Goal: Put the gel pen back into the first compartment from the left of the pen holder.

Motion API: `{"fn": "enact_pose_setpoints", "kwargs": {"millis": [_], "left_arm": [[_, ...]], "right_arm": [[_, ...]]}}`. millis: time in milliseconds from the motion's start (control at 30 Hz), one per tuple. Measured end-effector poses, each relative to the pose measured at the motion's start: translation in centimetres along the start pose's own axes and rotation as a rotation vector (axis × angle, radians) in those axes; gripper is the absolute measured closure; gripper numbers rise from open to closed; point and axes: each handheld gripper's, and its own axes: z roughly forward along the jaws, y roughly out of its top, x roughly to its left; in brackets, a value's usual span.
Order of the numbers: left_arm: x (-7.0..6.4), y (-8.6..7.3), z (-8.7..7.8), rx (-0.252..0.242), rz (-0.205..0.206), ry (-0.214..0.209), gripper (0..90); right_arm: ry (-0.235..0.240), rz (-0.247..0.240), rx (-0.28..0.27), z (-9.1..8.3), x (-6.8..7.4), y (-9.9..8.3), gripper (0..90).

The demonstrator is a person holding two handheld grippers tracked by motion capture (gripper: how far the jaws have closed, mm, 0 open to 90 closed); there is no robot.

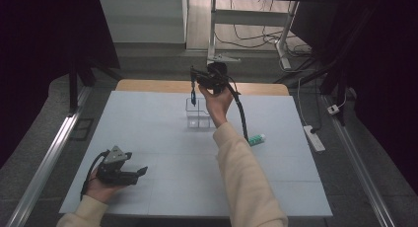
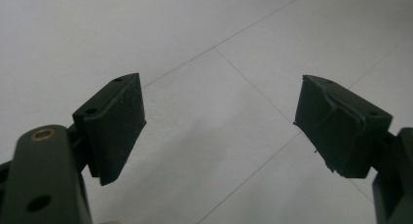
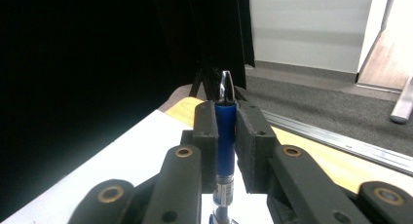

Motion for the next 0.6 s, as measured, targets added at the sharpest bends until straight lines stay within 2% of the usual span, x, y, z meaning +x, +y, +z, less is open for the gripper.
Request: {"fn": "enact_pose_setpoints", "kwargs": {"millis": [67, 100, 200, 600], "left_arm": [[0.0, 0.0, 0.0, 0.001, 0.001, 0.0, 18.3], [0.0, 0.0, 0.0, 0.001, 0.001, 0.0, 18.3], [0.0, 0.0, 0.0, 0.003, 0.003, 0.0, 18.3], [-0.1, 0.0, 0.2, 0.009, 0.004, 0.005, 18.2]], "right_arm": [[0.008, 0.011, 0.012, 0.2, -0.2, -0.2, 64.6], [0.0, 0.014, 0.02, 0.3, -0.3, -0.3, 62.7], [-0.019, -0.005, 0.041, 0.2, -0.3, -0.5, 60.3], [-0.024, -0.036, 0.08, -2.0, -1.0, -1.6, 58.4]]}}
